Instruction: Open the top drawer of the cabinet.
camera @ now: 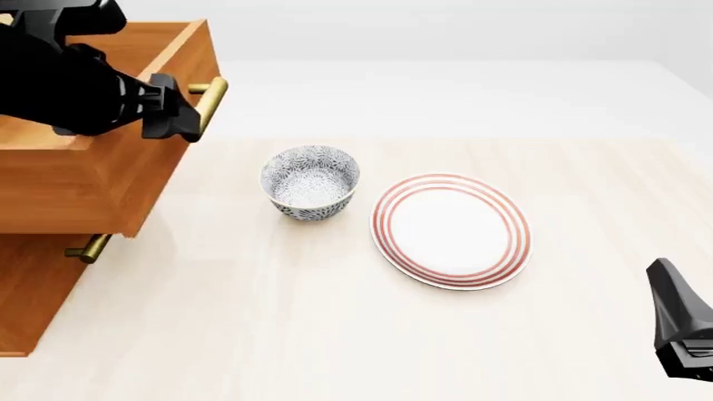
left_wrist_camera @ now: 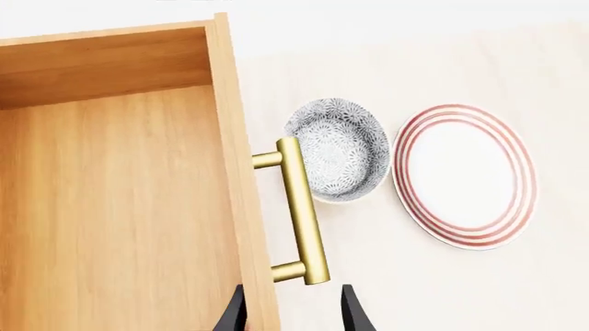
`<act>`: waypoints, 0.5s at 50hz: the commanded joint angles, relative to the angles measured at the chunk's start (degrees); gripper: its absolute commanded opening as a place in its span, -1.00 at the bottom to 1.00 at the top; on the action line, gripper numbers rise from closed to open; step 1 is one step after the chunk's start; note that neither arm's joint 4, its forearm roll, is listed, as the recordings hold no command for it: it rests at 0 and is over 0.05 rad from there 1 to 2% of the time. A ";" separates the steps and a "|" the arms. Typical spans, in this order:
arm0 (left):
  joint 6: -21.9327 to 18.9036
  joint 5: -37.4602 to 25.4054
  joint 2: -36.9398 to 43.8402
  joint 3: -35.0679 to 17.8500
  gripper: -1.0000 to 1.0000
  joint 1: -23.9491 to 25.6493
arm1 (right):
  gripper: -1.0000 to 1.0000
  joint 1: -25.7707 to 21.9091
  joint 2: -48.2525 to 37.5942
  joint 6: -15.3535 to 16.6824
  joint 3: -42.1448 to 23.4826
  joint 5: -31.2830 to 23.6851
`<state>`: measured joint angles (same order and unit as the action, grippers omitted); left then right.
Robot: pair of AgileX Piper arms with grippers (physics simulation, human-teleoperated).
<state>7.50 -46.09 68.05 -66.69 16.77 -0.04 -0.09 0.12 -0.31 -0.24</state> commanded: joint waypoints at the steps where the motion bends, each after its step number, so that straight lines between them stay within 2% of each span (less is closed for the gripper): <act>1: -0.46 -0.39 -0.14 -1.01 1.00 1.86 | 1.00 0.00 -0.02 -0.01 0.03 0.05; 9: 0.34 -0.71 -0.59 -1.73 1.00 3.83 | 1.00 0.02 -0.02 -0.02 0.03 0.05; 15: -0.68 -1.01 -0.55 -2.05 1.00 3.37 | 1.00 0.01 -0.02 -0.02 0.03 0.05; 25: 0.01 -0.75 -0.27 -1.61 1.00 4.28 | 1.00 0.01 -0.02 -0.02 0.03 0.05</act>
<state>7.57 -46.94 67.71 -68.20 19.90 -0.04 -0.09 0.12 -0.31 -0.24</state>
